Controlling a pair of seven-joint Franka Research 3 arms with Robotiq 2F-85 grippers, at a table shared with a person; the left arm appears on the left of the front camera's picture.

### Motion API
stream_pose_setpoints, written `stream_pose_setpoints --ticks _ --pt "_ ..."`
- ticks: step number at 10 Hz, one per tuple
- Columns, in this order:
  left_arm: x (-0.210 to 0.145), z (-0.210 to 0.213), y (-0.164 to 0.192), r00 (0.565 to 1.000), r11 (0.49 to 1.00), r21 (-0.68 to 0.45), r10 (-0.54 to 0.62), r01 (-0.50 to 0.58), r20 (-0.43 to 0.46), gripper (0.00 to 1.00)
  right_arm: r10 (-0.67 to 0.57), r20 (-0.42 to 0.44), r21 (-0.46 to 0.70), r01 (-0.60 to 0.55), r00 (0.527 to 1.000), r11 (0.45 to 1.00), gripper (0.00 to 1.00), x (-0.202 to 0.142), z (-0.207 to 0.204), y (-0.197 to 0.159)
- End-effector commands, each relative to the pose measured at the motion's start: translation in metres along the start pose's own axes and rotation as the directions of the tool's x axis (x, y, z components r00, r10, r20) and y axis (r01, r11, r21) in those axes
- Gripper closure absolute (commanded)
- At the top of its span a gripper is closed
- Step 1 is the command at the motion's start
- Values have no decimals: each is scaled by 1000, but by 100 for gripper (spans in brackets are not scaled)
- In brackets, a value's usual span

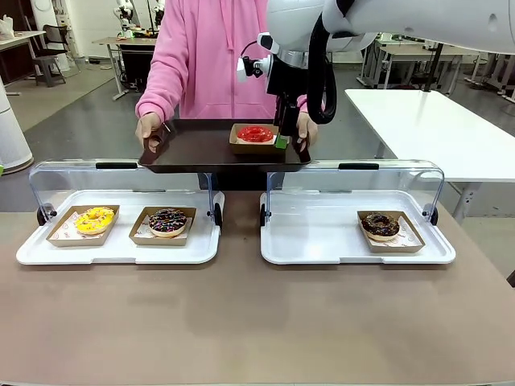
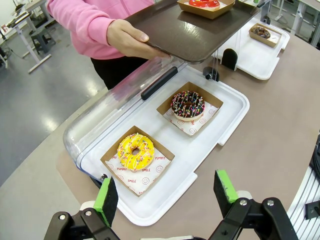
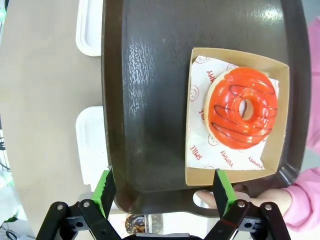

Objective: Provide the desired donut to the person.
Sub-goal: Place the picked Paper togo box onto the Handle tray extended by the person, then pick up and lift the Paper togo box containing the Donut pointed at by the person.

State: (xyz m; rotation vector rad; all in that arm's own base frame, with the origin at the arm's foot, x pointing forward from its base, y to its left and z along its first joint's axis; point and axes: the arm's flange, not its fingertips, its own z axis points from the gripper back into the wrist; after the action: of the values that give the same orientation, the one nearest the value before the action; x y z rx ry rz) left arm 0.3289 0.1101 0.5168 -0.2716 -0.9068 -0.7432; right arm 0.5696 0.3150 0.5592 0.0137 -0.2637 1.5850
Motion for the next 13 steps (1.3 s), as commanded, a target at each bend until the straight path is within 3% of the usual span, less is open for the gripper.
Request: stream_pose_setpoints --ticks 1,13 --pt "-1 0 1 1000 1000 -7 3 -3 9 0 2 3 0 -2 1000 1000 0 2 -2 0" --pt "-1 0 1 1000 1000 -7 3 -3 9 0 2 3 0 -2 1000 1000 0 2 -2 0"
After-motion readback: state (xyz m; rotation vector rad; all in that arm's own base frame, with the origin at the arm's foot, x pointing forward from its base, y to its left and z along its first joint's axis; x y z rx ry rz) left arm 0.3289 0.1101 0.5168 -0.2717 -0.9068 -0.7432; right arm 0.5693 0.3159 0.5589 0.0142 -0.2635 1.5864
